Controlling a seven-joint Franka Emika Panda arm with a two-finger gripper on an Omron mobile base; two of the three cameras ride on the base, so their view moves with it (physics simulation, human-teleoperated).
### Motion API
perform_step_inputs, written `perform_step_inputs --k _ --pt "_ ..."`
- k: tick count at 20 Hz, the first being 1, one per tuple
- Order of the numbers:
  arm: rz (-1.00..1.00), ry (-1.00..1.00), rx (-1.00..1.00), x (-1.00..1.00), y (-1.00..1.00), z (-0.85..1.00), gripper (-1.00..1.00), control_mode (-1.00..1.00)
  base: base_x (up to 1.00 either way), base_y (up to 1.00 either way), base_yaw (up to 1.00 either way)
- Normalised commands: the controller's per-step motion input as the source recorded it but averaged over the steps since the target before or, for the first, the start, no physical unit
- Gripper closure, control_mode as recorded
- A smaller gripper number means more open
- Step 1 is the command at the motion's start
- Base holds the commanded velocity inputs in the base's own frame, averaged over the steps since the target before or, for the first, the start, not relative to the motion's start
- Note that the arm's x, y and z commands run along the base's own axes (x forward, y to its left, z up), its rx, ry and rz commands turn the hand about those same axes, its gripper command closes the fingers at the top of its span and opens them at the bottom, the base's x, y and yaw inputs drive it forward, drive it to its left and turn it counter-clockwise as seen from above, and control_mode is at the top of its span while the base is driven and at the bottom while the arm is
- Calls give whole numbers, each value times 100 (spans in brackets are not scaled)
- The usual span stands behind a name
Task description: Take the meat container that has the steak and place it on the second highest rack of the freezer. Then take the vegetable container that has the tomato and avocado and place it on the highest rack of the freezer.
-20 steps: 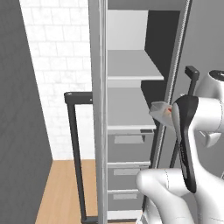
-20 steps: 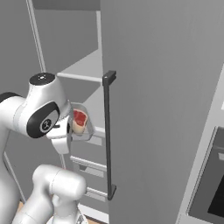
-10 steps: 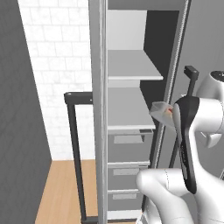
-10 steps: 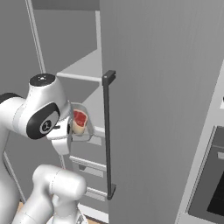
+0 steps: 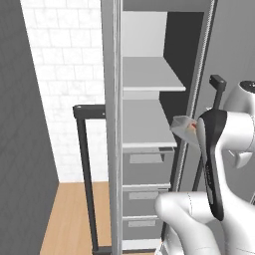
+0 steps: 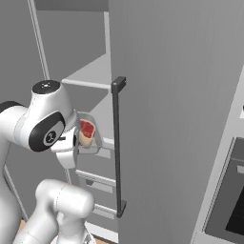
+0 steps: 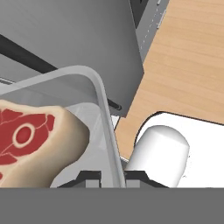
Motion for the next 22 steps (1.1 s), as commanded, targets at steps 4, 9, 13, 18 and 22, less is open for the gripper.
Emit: perform_step_inputs --k 4,9,13,18,22 --pt "0 0 0 0 0 0 100 100 0 0 0" --pt "0 0 0 -11 22 -7 100 -100 -4 5 0" --pt "1 0 0 -2 61 -21 100 -100 0 0 0" --pt "0 0 5 36 16 -10 100 -100 0 0 0" --pt "-1 0 7 62 -3 -17 100 -100 0 0 0"
